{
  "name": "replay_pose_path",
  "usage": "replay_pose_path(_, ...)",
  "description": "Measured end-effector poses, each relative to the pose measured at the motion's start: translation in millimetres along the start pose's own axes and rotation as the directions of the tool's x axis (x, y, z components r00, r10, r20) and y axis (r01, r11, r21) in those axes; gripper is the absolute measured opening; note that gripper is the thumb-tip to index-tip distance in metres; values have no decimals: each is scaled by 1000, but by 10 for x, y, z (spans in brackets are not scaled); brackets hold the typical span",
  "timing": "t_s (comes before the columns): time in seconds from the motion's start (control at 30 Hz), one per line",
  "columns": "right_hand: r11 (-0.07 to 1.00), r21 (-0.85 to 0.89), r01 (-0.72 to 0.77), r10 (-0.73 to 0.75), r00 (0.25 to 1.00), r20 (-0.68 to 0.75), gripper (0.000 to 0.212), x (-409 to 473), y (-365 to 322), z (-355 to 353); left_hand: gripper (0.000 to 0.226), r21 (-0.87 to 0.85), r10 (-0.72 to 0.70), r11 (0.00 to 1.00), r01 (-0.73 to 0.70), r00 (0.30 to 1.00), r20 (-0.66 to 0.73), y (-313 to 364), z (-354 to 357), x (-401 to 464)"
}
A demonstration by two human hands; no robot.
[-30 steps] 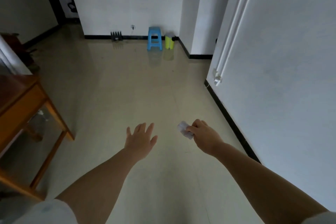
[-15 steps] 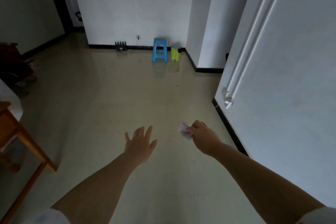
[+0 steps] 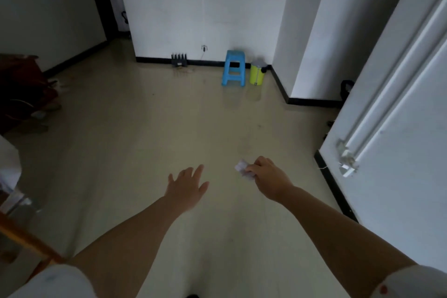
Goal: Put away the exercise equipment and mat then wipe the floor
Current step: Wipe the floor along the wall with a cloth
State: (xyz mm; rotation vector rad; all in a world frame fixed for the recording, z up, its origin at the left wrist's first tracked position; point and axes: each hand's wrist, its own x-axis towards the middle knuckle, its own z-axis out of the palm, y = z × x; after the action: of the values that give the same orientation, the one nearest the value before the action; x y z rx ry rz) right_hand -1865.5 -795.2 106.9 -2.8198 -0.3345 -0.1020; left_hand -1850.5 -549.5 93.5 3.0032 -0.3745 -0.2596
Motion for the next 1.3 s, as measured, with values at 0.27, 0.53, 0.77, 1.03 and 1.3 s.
replay_pose_path(0.27, 992, -50, -112, 112, 994, 8, 41, 1765, 675, -100, 60, 48, 25, 999, -26, 999, 33, -355, -446, 2021)
replay_pose_path(0.53, 989, -48, -138, 137, 990, -20, 40, 3510, 1969, -145, 60, 72, 147, 987, -147, 989, 5, 75, -624, 4288)
replay_pose_path(0.77, 994, -50, -100, 100, 995, -2, 38, 5325, 3037, -428, 64, 68, 61, 996, -60, 998, -19, 278, -1013, 6191)
replay_pose_path(1.03, 998, -49, -26, 27, 999, 20, 36, 7410, 3896, -317, 59, 24, 0, 1000, -1, 1000, 26, 49, -1238, 8314)
replay_pose_path(1.3, 994, -22, -110, 110, 994, -4, 35, 9459, 4704, -376, 59, 48, 77, 996, -78, 997, 27, -260, -1826, 10672)
